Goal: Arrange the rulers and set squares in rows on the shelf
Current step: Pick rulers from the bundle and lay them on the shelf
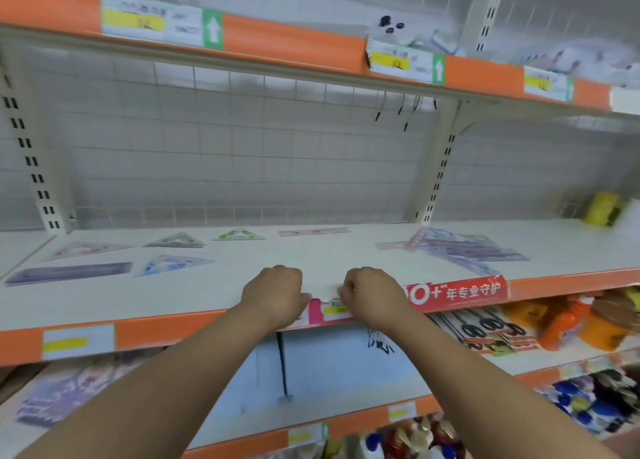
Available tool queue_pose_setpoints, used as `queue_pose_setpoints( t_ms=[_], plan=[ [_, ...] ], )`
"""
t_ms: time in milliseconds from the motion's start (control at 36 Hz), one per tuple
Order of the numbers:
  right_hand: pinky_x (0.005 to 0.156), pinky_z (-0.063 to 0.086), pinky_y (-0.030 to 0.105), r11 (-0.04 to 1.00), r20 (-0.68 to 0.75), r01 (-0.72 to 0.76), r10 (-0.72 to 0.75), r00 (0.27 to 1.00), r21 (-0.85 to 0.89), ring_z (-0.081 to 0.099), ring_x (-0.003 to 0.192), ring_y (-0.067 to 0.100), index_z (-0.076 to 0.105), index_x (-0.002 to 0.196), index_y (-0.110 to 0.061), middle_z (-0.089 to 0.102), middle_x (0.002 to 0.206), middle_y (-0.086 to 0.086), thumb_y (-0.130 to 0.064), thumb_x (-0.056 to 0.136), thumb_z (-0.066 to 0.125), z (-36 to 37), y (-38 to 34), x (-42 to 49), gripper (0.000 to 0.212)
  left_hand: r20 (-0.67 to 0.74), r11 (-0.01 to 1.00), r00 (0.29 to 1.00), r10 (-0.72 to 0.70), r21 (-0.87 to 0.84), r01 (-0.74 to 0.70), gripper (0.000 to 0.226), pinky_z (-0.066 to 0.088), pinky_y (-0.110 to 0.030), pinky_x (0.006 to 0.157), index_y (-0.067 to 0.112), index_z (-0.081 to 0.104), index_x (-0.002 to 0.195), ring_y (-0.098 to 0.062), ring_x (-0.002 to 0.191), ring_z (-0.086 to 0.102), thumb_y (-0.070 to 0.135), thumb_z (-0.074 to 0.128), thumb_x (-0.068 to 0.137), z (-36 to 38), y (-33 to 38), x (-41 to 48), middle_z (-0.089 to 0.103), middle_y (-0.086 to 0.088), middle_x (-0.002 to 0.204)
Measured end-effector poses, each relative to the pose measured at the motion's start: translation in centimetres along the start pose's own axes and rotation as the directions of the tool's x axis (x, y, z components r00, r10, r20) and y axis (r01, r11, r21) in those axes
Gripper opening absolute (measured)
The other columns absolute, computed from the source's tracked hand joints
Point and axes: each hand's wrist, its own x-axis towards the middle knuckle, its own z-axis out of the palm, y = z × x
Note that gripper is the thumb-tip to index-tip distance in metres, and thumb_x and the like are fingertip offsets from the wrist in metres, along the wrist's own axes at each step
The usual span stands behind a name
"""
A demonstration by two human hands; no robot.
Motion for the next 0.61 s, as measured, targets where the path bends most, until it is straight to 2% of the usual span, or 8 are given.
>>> queue_pose_setpoints(
  t_ms=[139, 250, 611],
  plan=[
    [0.073, 0.041, 0.032, 1.000, 0.012, 0.019, -0.019, 1.000, 0.002, 0.057, 0.096, 0.030, 0.062, 0.097, -0.007, 0.064, 0.100, 0.012, -0.029, 0.096, 0.045, -1.1, 3.7, -0.7, 0.027, -0.013, 1.000, 1.000, -0.007, 0.004, 0.007, 0.033, 0.046, -0.034, 0.085, 0.016, 0.058, 0.114, -0.025, 0.109, 0.053, 0.042, 0.047, 0.096, 0.7, 4.4, 0.8, 0.056, -0.006, 0.118],
    [0.077, 0.046, 0.034, 0.999, 0.012, 0.020, -0.021, 1.000, 0.025, 0.057, 0.095, 0.029, 0.062, 0.095, -0.007, 0.064, 0.100, 0.012, -0.029, 0.095, 0.045, -1.7, 6.0, -0.7, 0.027, -0.012, 1.000, 1.000, 0.001, 0.008, -0.001, 0.034, 0.046, -0.034, 0.086, 0.016, 0.058, 0.114, -0.025, 0.110, 0.053, 0.042, 0.048, 0.095, 1.1, 7.0, 1.6, 0.056, -0.006, 0.118],
    [0.076, 0.043, 0.031, 0.999, -0.008, -0.040, 0.040, 0.999, 0.031, 0.058, 0.092, 0.025, 0.059, 0.087, -0.014, 0.064, 0.096, 0.006, -0.033, 0.095, 0.047, -2.1, 12.7, 2.6, 0.024, -0.008, 0.992, 0.993, 0.120, 0.048, -0.119, 0.034, 0.049, -0.034, 0.082, 0.015, 0.059, 0.114, -0.023, 0.102, 0.056, 0.041, 0.046, 0.096, 2.0, 13.3, 8.3, 0.059, -0.005, 0.113]
  ],
)
